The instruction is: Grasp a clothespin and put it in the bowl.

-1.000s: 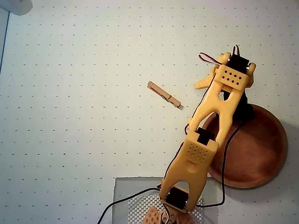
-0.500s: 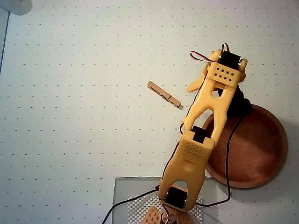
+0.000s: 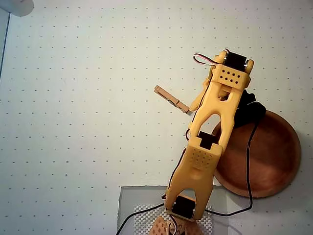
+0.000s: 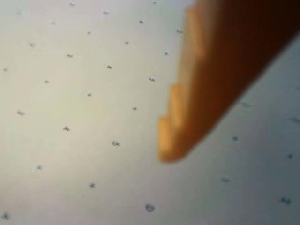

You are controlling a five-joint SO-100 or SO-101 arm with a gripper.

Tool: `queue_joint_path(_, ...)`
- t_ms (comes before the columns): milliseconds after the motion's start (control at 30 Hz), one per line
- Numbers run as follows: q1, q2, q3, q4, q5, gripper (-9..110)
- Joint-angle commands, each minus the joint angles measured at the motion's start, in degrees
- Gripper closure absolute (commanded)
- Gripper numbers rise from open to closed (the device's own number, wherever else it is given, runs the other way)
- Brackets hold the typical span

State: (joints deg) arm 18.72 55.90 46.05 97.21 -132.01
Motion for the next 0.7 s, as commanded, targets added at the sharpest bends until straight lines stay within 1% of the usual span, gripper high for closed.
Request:
queue_joint_path(0, -2.90, 7.03, -4.22, -2.02, -1.23, 59)
queue_joint_path(233, -6.59, 10.72, -3.43, -0.88, -3.34, 59)
queue_joint_path(467, -9.05, 10.90, -3.43, 0.00, -19.07, 58)
queue_joint_path(667, -11.60, 10.37, -3.34, 0.00, -24.52, 58)
